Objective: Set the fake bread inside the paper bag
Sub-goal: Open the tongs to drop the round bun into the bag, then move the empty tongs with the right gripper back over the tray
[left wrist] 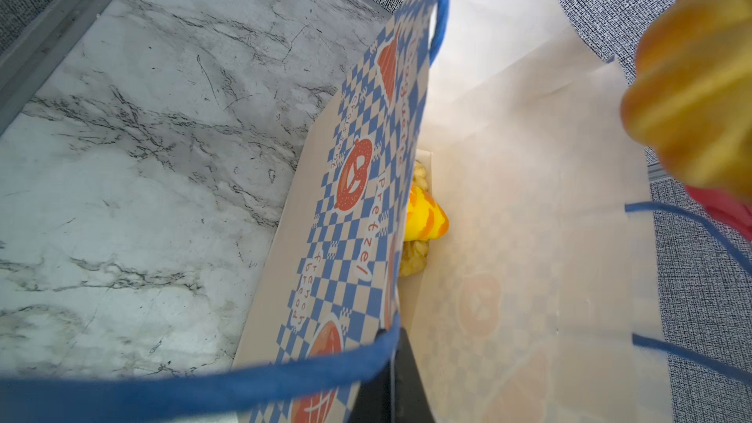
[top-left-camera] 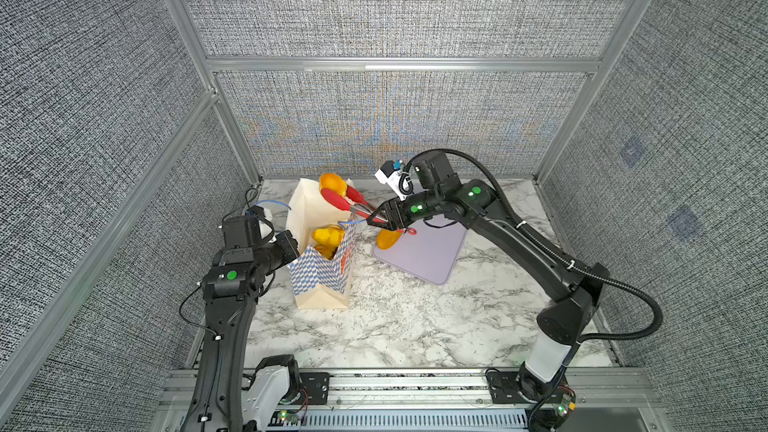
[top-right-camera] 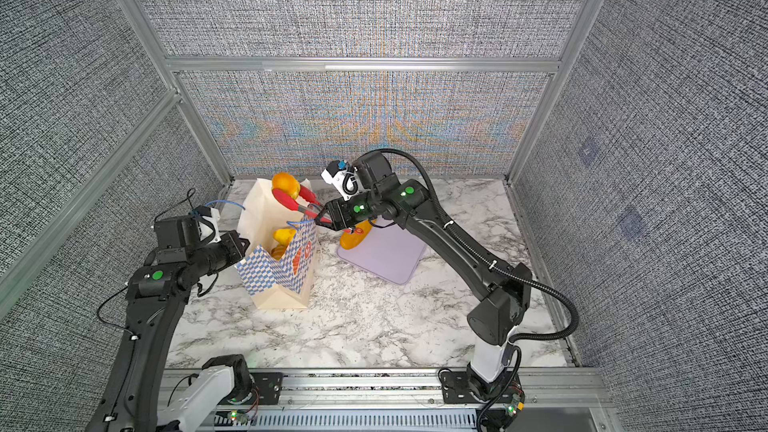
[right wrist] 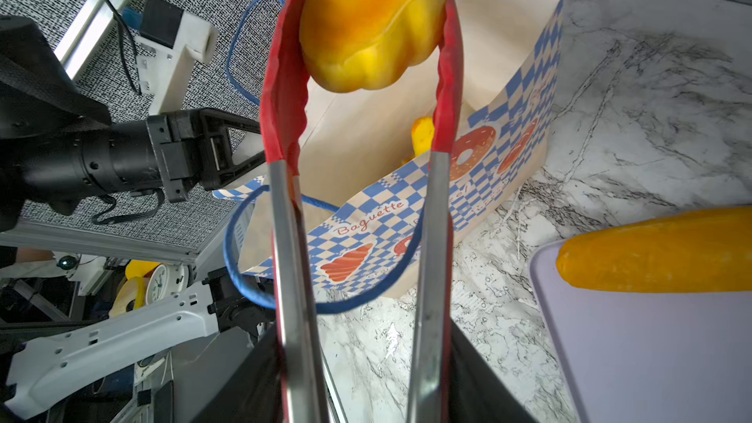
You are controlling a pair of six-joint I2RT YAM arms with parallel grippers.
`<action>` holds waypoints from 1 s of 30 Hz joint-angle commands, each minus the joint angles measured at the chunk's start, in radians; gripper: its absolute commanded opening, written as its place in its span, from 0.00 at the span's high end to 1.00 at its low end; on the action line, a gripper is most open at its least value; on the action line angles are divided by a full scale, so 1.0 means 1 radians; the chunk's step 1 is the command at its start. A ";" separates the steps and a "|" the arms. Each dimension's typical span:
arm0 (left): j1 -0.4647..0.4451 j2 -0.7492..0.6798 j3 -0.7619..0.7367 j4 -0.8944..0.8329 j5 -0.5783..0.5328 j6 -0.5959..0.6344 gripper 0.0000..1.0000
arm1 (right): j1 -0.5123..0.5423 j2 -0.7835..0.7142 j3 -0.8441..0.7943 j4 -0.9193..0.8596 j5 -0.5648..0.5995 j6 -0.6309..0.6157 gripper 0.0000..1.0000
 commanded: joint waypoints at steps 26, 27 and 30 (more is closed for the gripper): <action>0.001 0.009 -0.008 0.017 0.011 0.004 0.97 | 0.016 -0.048 -0.006 0.033 0.122 -0.017 0.37; 0.001 0.009 -0.009 0.018 0.011 0.004 0.97 | 0.017 -0.058 -0.014 0.040 0.131 -0.015 0.37; 0.002 0.009 -0.009 0.020 0.013 0.004 0.97 | 0.016 -0.100 -0.059 0.079 0.181 -0.006 0.38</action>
